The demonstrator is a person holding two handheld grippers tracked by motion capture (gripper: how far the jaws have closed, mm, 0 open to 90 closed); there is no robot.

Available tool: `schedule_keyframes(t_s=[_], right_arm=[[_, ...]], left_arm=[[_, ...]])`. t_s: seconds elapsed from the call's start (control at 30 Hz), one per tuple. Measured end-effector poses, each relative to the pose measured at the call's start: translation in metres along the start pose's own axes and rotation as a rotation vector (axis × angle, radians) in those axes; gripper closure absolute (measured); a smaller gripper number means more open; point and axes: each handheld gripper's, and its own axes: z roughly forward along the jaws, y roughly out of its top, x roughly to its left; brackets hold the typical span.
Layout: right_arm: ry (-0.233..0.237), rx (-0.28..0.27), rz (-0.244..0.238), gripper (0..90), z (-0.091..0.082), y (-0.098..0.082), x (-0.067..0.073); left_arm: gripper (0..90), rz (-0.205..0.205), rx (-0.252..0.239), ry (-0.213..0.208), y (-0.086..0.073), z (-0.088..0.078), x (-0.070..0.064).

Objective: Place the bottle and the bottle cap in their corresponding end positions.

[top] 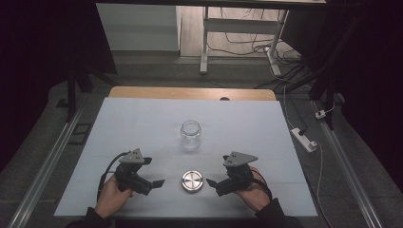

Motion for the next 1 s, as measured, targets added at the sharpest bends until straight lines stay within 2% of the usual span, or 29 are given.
schedule_keyframes(t_s=[0.3,0.53,1.0], right_arm=[[-0.045,0.005,0.011,0.0,-0.014,-0.009,-0.005],[-0.074,0.008,0.055,0.0,-0.028,-0.018,-0.012],[-0.133,0.015,0.127,0.0,-0.053,-0.043,-0.024]], left_arm=[[0.0,-0.032,-0.002,0.066,-0.018,-0.019,-0.003],[0.0,-0.054,-0.021,0.121,-0.032,-0.034,-0.005],[0.0,-0.114,-0.019,0.208,-0.059,-0.056,-0.005]])
